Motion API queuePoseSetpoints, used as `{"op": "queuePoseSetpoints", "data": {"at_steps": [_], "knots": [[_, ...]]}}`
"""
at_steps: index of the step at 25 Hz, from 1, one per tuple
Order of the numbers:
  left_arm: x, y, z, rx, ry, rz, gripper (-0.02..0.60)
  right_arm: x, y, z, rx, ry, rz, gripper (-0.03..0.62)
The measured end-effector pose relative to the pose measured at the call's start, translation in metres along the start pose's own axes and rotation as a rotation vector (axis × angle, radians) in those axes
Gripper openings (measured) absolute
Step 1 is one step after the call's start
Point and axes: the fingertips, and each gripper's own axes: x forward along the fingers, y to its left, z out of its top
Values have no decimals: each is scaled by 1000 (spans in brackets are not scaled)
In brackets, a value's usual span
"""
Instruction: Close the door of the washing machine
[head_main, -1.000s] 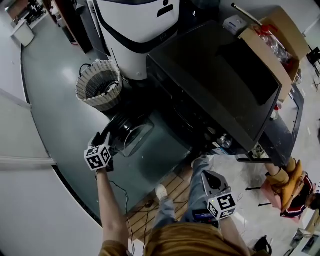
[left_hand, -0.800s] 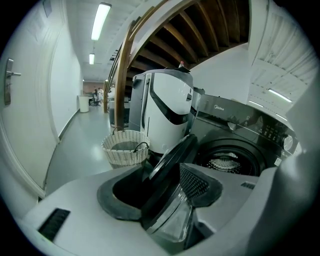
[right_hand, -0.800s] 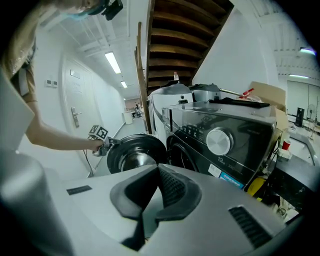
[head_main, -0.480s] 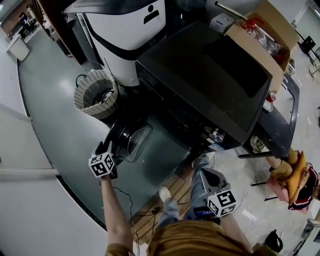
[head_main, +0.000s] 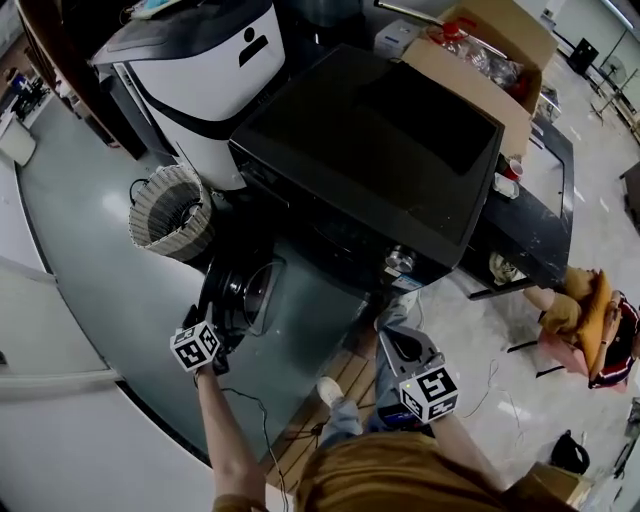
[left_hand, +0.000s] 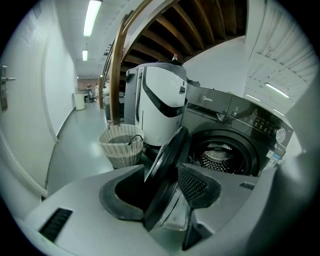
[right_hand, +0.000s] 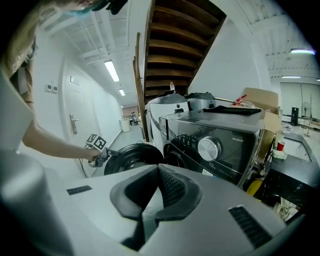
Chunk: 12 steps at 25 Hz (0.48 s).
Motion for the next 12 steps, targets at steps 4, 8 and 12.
{"op": "queuePoseSetpoints", "data": {"at_steps": [4, 8, 12], "knots": [[-3, -7, -2, 8, 8, 1, 224, -5, 0, -1, 6, -13, -2, 12], [-5, -16, -10, 15, 25, -3, 218, -9, 2, -3, 5, -21, 5, 12], [-8, -27, -16, 43, 39, -20, 207, -13, 1, -2, 17, -31, 0, 12]]}}
